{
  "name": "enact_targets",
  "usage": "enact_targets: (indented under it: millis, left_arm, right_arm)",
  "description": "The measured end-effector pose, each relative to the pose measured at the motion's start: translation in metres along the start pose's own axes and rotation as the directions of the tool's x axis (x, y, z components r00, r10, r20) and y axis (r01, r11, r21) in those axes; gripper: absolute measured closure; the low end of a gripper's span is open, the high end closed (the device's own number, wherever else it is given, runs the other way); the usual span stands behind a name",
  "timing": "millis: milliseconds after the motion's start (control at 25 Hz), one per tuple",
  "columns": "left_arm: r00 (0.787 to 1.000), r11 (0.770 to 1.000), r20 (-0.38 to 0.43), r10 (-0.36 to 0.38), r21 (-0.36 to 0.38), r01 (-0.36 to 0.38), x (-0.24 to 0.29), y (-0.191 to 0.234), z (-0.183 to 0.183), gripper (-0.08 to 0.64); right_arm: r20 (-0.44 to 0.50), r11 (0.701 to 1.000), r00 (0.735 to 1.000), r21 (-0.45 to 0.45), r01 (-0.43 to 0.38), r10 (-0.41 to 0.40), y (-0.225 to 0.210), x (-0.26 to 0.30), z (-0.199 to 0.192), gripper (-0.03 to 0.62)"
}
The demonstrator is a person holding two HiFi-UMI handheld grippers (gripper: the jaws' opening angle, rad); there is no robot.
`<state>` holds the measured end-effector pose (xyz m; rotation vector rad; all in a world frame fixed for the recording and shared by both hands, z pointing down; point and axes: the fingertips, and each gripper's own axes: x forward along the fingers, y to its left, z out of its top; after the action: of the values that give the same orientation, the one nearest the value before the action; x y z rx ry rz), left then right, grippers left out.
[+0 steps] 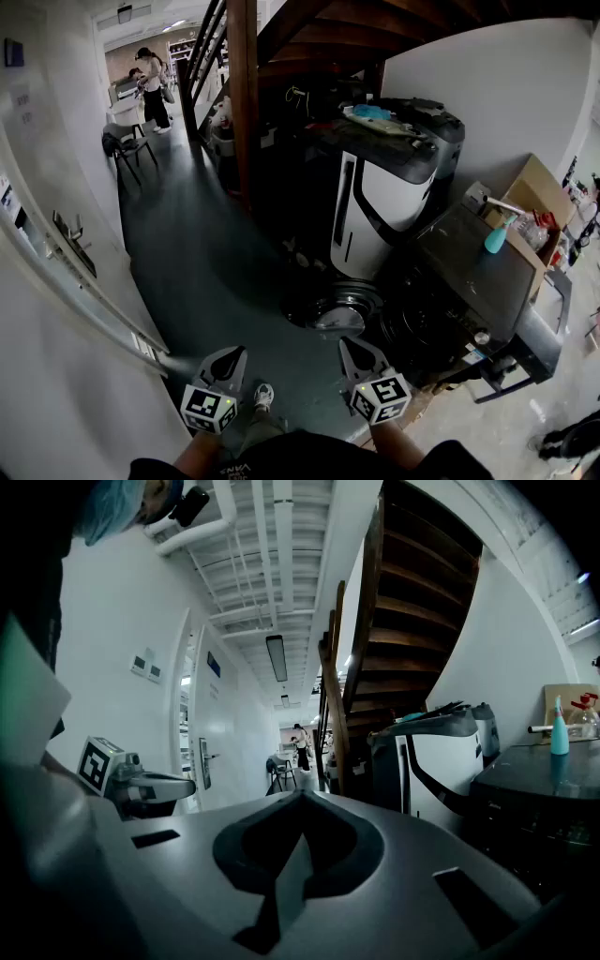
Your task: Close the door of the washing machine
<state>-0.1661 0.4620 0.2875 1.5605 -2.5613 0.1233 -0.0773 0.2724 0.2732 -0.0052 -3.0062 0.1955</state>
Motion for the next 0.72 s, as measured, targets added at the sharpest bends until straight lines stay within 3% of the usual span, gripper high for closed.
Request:
enact_targets:
  millis: [240,440,600,720]
  left_arm:
    - [1.000,1.000,-0.030,0.000,-0.014,-0.001,0.024,0.020,-0.006,0.555]
    - [0.999,0.998,-0.040,-0.009,-0.059,0.007,0.044,0.050,-0.014,0.554]
    - [0.998,0.996,-0.040,-0.043,-0.082,0.040,0.073,0.076,-0.020,0.543]
    - [0.996,0.992,-0.040,-0.079,-0.100,0.074,0.100,0.099,-0.023,0.464]
  right_arm:
    - [-0.027,1.000,1.000,-0.001,0.013,-0.013,-0.017,0.027,-0.002,0.595]
    - [0.000,0.998,1.000,0.059,0.016,-0.016,-0.027,0.060,0.004,0.598]
    - [-0.002,0.994,0.999,0.100,0.054,-0.054,-0.040,0.095,0.000,0.486]
    - [0.004,0.989,0.994,0.094,0.113,-0.114,-0.053,0.121,0.000,0.432]
